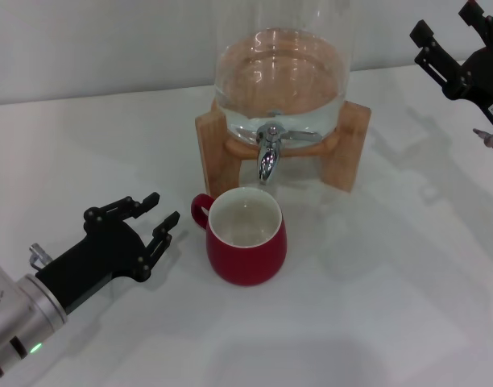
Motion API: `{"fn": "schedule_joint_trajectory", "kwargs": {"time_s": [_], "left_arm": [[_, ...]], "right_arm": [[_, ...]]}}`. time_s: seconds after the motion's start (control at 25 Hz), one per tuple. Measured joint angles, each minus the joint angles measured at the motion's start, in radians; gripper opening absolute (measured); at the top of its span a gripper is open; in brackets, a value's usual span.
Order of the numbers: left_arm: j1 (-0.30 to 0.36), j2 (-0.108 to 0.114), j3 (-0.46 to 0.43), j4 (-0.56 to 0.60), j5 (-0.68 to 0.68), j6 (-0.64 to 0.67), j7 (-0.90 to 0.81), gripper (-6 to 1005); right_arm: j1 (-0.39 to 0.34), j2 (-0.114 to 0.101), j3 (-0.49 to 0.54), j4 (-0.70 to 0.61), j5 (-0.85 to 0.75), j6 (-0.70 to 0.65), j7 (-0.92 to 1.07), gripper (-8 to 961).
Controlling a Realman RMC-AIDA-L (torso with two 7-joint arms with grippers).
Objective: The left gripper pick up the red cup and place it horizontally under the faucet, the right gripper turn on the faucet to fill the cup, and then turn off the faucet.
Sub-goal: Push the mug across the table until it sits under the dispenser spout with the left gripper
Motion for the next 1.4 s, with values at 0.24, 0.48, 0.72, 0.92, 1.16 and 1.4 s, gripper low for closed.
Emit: {"fn": "schedule_joint_trajectory", "kwargs": {"time_s": [0.24,0.48,0.72,0.92,1.16,1.4], "left_arm": [[0.011,-0.002,0.002,0.000,0.000,-0.003,-0.001,351],[0.012,-0.004,0.039,-0.001,-0.010,-0.004,-0.001,351],[0.012,-0.005,0.064,-0.014,-0.012,-0.004,-0.006,351],[0.013,-0.008,0.092,-0.018,-0.013,0.001,-0.010,351],[0.030,-0.008,0.111,-0.034,-0.018,0.006,-0.010,352],[0.044,-0.007,0.222,-0.061,-0.113,0.028,-0.006,352]], "right_arm": [[-0.002,0.001,0.000,0.000,0.000,-0.003,0.000,854],[0.002,0.001,-0.001,0.001,0.000,-0.004,0.000,854],[0.005,0.001,-0.001,0.001,0.000,-0.005,0.000,854],[0.005,0.001,-0.001,0.001,0.000,-0.005,0.000,854],[0.004,0.001,-0.001,0.001,0.000,-0.005,0.000,854],[0.004,0.001,-0.001,0.001,0.000,-0.005,0.002,854]]}}
